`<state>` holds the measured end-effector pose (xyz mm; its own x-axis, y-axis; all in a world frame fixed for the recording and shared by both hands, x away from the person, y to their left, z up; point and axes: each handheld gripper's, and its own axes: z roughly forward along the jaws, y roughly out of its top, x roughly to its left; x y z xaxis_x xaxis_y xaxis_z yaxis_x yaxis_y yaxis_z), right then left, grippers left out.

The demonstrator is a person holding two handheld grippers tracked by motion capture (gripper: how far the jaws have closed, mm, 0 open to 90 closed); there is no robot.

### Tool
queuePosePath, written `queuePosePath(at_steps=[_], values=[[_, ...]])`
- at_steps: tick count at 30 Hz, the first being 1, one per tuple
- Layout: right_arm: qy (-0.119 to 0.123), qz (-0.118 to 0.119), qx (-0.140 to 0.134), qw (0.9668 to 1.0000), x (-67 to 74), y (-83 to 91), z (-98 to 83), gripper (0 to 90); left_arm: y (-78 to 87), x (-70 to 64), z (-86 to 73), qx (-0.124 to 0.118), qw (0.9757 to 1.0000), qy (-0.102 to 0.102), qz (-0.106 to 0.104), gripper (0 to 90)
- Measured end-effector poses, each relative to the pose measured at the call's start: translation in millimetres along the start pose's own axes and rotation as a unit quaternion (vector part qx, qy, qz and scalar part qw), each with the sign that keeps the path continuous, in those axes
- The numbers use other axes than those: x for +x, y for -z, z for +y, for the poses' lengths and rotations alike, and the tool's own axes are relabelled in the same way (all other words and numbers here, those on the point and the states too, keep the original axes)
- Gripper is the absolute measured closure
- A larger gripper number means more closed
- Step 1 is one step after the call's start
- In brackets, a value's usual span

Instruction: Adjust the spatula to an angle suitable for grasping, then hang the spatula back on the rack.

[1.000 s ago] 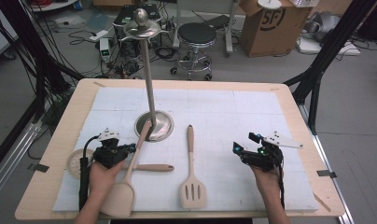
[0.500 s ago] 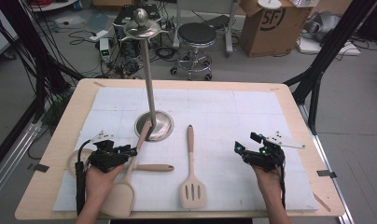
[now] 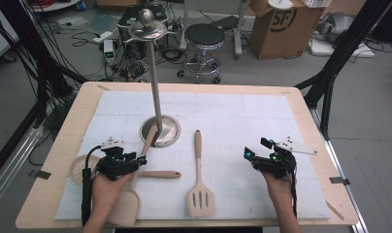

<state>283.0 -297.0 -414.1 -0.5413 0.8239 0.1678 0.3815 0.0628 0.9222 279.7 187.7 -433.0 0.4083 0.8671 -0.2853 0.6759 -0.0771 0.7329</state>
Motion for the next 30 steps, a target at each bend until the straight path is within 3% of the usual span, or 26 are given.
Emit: queuePosePath(at_steps=[8,12,19,24,30], values=[[0.001,0.001,0.002,1.0,0.2,-1.0,-0.4,17.6,-7.0,-5.2,-2.6,0.017,0.9997,-0.012,0.015,54.0],[0.001,-0.001,0.003,1.0,0.1,-1.4,-0.7,17.6,-10.5,-8.1,-5.0,0.014,0.9988,-0.014,0.045,55.5],[0.001,-0.002,0.006,1.0,-0.2,-1.7,-1.0,17.6,-21.3,-17.6,-9.5,0.035,0.9956,-0.043,0.076,62.2],[0.001,-0.003,0.007,1.0,-0.3,-0.9,-1.3,17.6,-25.3,-20.4,-10.7,0.044,0.9937,-0.055,0.086,70.1],[-0.001,-0.005,0.008,1.0,-1.1,-0.7,-1.7,17.6,-24.6,-22.3,-10.2,0.043,0.9927,-0.061,0.095,73.1]])
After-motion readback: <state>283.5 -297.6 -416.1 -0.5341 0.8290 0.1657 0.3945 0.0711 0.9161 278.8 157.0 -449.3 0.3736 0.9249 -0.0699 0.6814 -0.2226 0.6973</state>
